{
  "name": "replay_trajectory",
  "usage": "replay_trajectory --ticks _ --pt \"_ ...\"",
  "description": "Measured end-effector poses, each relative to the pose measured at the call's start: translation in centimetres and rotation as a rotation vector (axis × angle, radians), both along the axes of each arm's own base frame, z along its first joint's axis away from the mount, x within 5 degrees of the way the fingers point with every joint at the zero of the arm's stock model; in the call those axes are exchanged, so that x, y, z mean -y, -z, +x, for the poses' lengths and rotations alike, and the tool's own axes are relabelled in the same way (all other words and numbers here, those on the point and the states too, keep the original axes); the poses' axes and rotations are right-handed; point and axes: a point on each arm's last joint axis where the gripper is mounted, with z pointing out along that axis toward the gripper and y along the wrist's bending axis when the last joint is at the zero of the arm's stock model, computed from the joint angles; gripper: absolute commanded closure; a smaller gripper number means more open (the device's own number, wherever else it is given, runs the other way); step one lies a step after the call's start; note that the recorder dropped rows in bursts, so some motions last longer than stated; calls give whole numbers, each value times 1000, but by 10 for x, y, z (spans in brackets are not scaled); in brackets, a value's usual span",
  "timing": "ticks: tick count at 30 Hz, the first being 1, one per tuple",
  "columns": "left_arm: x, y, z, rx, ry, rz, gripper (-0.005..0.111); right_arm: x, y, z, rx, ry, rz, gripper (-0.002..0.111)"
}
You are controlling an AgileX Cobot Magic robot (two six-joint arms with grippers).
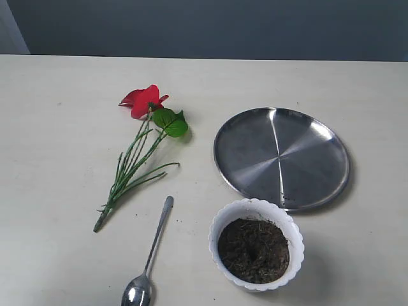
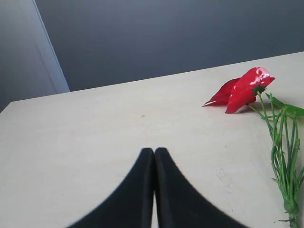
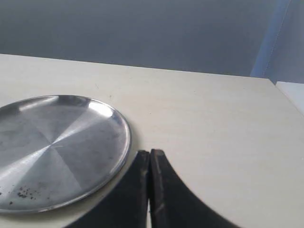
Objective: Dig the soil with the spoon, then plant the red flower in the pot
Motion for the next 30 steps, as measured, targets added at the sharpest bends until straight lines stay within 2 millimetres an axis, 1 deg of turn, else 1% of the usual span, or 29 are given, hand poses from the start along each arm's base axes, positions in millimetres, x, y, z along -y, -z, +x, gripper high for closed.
replay_trajectory --ticks 7,11,17,25,26,27,29,30 --pt "0 0 0 0 0 0 106 0 -4 1 50 -4 -1 109" --pt "0 0 0 0 0 0 106 -3 -9 1 93 -13 108 109" --pt "0 0 0 0 0 0 106 -5 -11 1 95 -17 272 109" --pt "0 0 0 0 0 0 106 -6 -13 1 109 -16 305 109" --pt "0 0 0 0 0 0 106 -5 -19 2 167 -11 348 109" --pt "0 0 0 0 0 0 106 -3 -26 2 234 0 448 109" --pt "0 0 0 0 0 0 106 0 -32 1 270 23 672 109" --pt "0 0 0 0 0 0 106 0 -33 1 270 27 713 109"
